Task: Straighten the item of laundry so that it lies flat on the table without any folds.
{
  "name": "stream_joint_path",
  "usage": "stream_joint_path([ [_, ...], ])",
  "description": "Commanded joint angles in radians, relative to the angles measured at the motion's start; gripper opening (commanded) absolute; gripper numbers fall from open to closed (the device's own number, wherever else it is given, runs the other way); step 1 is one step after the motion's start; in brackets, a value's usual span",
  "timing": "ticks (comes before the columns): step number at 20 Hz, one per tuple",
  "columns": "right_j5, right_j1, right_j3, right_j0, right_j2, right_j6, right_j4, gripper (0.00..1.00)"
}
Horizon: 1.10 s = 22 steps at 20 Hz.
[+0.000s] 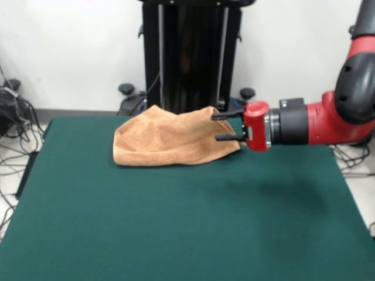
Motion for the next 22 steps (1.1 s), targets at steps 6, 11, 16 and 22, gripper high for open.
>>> stream_joint_path([
  [6,-0.109,0.040,-0.022,0.083,-0.001,0.119,-0.242,1.00],
  [11,-0.080,0.052,-0.060,0.083,0.014,0.152,-0.291,1.00],
  [16,-0.017,0.072,-0.092,0.078,0.020,0.175,-0.298,1.00],
  [22,-0.008,0.084,-0.130,0.064,0.043,0.192,-0.277,1.00],
])
